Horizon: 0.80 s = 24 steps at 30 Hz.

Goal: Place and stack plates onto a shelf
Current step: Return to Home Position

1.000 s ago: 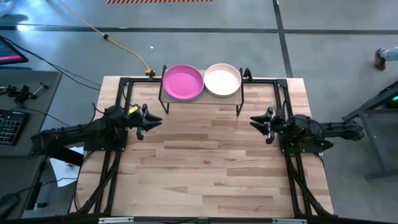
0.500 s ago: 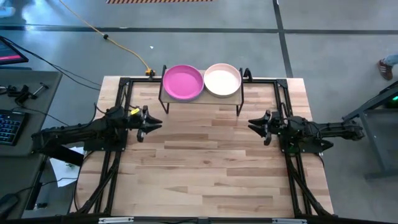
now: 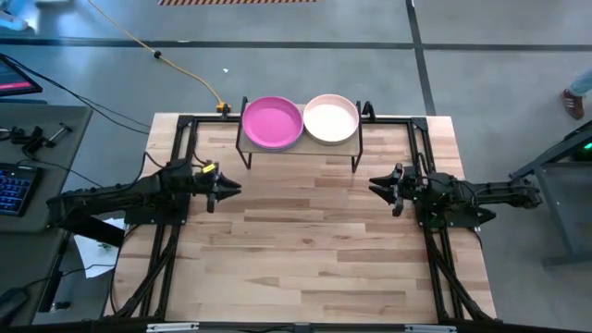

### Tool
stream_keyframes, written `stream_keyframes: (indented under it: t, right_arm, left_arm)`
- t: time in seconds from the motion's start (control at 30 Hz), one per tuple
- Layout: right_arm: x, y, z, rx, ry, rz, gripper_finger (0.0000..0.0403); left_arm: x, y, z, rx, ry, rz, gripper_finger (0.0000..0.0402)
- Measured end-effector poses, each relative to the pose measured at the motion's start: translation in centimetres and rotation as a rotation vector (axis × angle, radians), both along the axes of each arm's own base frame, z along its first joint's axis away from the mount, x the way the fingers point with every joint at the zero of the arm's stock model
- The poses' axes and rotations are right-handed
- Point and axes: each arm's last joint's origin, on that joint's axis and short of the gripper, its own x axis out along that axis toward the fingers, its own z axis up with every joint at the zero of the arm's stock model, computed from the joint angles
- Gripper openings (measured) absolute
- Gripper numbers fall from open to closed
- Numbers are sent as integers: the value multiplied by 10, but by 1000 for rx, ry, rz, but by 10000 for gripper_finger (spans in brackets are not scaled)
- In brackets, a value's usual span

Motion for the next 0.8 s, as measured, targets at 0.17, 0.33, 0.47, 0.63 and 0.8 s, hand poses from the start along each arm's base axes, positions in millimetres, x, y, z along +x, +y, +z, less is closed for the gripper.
stream_keyframes:
  t: [0.17,0.33,0.47,0.63,0.8]
  right_arm:
    - [0,0,0,0,0,0,129]
    - [0,0,0,0,0,0,129]
    - [0,0,0,0,0,0,129]
    - [0,-1,0,0,0,-10,129]
    - [0,-5,0,0,0,-50,129]
  left_arm:
    - [0,0,-1,-3,8,4,90]
    - [0,0,-1,-3,9,4,90]
    - [0,0,-1,-3,9,4,90]
    - [-1,0,0,1,1,5,90]
    - [-2,-1,4,15,-41,5,90]
